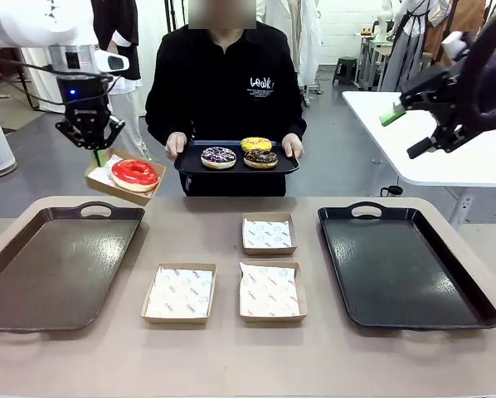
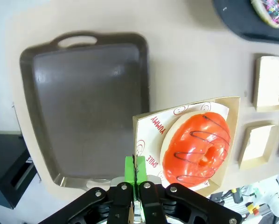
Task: Individually package the donuts and arrange them on the tray.
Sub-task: Place the picked Paper togo box on the Handle tray while simultaneously picking up another Paper togo box from the table with the other hand.
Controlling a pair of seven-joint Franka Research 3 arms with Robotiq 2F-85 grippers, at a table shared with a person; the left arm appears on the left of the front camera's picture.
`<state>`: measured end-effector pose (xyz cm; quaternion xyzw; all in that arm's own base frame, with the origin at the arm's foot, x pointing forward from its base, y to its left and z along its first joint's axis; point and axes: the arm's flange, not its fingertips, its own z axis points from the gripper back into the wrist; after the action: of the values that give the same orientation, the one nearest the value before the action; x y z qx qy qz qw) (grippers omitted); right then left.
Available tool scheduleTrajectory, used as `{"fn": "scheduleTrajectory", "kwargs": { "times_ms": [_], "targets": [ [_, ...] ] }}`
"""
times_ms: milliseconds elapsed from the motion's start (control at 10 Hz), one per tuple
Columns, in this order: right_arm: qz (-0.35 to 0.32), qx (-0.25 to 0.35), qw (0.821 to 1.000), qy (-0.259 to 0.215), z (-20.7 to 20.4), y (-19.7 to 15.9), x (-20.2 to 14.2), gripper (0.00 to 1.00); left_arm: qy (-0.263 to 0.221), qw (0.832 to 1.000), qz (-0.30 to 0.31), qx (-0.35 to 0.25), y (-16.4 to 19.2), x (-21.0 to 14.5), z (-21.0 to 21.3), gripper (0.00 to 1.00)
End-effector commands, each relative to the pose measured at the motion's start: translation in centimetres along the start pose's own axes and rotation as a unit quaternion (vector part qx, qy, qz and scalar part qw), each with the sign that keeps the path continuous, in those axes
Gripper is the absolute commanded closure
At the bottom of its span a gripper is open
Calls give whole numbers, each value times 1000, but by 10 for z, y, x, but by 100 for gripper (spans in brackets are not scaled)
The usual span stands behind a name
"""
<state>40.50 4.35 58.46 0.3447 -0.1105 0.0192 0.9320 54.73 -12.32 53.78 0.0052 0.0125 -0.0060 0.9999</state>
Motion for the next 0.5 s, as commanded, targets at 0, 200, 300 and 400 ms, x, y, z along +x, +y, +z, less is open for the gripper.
{"fn": "scheduleTrajectory", "kwargs": {
  "times_ms": [0, 200, 300, 400],
  "targets": [
    [-30, -76, 996, 37, -31, 0, 28, 0, -9, 1000, -3, 6, 21, -19, -9, 99],
    [-33, -117, 991, 53, -81, 7, 43, 0, -13, 1000, 9, 9, 41, -31, -18, 99],
    [-30, -133, 989, 54, -103, 13, 52, 0, -19, 1000, 6, 6, 50, -31, -19, 99],
    [-21, -144, 988, 55, -119, 20, 53, 0, -17, 1000, 4, 9, 55, -35, -24, 99]
  ]
}}
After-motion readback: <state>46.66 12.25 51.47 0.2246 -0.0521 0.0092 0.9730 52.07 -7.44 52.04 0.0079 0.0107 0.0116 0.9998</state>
